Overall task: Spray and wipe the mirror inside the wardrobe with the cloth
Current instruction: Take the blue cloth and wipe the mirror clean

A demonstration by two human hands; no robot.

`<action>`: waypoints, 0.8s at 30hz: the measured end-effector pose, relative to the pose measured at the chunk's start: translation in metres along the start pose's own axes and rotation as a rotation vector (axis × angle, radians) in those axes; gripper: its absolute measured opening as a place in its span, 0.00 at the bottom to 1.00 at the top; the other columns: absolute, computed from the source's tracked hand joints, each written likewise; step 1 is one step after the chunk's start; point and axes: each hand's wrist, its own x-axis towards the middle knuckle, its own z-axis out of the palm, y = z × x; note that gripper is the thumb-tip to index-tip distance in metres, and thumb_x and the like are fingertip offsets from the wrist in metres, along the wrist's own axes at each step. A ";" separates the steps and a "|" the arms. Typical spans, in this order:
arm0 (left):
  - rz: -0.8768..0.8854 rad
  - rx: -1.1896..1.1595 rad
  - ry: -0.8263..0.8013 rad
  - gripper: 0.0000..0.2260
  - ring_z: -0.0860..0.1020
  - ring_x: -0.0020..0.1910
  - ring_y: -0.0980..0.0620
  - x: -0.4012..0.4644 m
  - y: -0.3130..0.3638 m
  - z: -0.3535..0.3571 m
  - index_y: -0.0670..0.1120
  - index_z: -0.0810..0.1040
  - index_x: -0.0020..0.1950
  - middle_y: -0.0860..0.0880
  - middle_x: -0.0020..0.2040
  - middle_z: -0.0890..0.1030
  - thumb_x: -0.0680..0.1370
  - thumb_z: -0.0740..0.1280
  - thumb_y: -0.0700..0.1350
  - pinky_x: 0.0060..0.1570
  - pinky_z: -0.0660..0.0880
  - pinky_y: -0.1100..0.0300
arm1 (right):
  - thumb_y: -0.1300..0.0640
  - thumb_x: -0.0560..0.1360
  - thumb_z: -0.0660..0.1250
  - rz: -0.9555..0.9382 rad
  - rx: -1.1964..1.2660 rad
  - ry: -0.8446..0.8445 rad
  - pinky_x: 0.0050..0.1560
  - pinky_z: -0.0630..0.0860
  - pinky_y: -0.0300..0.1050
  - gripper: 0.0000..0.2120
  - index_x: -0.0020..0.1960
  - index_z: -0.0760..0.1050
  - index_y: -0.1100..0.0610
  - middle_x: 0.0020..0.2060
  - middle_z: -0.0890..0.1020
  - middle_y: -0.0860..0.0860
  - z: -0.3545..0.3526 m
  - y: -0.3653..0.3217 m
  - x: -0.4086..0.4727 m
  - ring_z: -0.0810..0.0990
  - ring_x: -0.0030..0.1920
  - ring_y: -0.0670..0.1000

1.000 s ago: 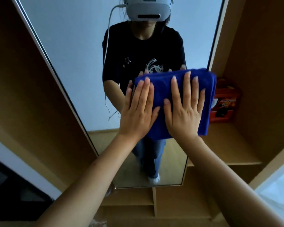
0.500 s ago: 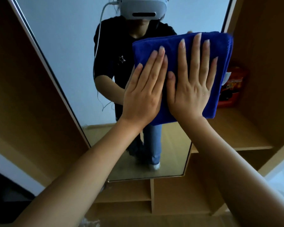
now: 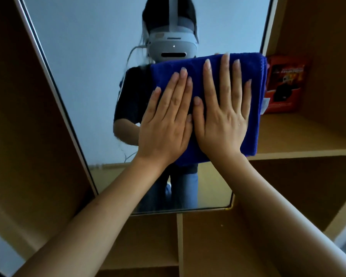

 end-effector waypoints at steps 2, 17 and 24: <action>0.005 0.013 0.010 0.23 0.55 0.77 0.46 -0.018 0.005 0.005 0.38 0.53 0.77 0.40 0.77 0.59 0.84 0.48 0.47 0.76 0.50 0.51 | 0.47 0.83 0.48 0.004 -0.002 0.015 0.77 0.43 0.53 0.26 0.79 0.54 0.53 0.78 0.58 0.57 0.006 0.000 -0.019 0.53 0.78 0.56; 0.071 0.089 -0.017 0.24 0.53 0.78 0.45 -0.086 0.015 0.017 0.37 0.50 0.78 0.40 0.78 0.55 0.84 0.45 0.48 0.76 0.50 0.50 | 0.47 0.83 0.50 -0.007 -0.021 0.007 0.77 0.42 0.51 0.26 0.80 0.52 0.51 0.79 0.55 0.54 0.021 -0.004 -0.089 0.51 0.79 0.53; 0.040 0.053 0.032 0.24 0.53 0.78 0.45 -0.012 0.002 0.006 0.37 0.52 0.78 0.40 0.78 0.55 0.84 0.44 0.48 0.76 0.51 0.49 | 0.47 0.84 0.49 -0.040 -0.003 0.117 0.77 0.47 0.52 0.25 0.79 0.56 0.53 0.78 0.59 0.55 0.010 0.007 -0.017 0.55 0.78 0.55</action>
